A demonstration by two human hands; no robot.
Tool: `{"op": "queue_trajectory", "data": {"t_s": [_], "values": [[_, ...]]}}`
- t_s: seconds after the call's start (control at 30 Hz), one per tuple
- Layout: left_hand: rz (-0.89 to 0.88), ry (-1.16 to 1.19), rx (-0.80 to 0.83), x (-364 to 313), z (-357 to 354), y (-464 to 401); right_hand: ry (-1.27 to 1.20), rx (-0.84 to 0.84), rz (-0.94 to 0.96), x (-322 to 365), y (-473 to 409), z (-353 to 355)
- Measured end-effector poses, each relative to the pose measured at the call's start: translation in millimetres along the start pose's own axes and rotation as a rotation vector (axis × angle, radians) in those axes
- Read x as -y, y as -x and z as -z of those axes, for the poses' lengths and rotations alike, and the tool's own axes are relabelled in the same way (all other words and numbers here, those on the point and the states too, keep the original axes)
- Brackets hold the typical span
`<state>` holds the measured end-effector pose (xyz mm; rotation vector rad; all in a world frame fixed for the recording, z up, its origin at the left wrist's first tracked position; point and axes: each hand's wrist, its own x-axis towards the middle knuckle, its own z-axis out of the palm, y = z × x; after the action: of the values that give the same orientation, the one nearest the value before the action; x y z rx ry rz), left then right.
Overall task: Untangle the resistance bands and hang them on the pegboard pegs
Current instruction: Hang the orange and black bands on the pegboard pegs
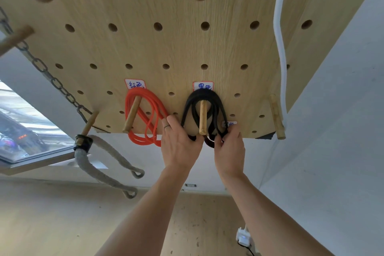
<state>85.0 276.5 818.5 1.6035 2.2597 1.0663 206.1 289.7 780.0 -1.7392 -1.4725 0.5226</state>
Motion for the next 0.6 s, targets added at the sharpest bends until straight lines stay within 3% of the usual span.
{"op": "queue_trajectory", "data": {"t_s": [0.33,0.6], "values": [[-0.243,-0.093,0.027,-7.0,-10.9,-2.2,-0.011,0.051,0.022,-2.9,-6.0,1.6],[-0.319,-0.093,0.039,-8.8,-10.5,-1.9,0.134,0.012,0.147,-3.6,6.1,1.1]]}}
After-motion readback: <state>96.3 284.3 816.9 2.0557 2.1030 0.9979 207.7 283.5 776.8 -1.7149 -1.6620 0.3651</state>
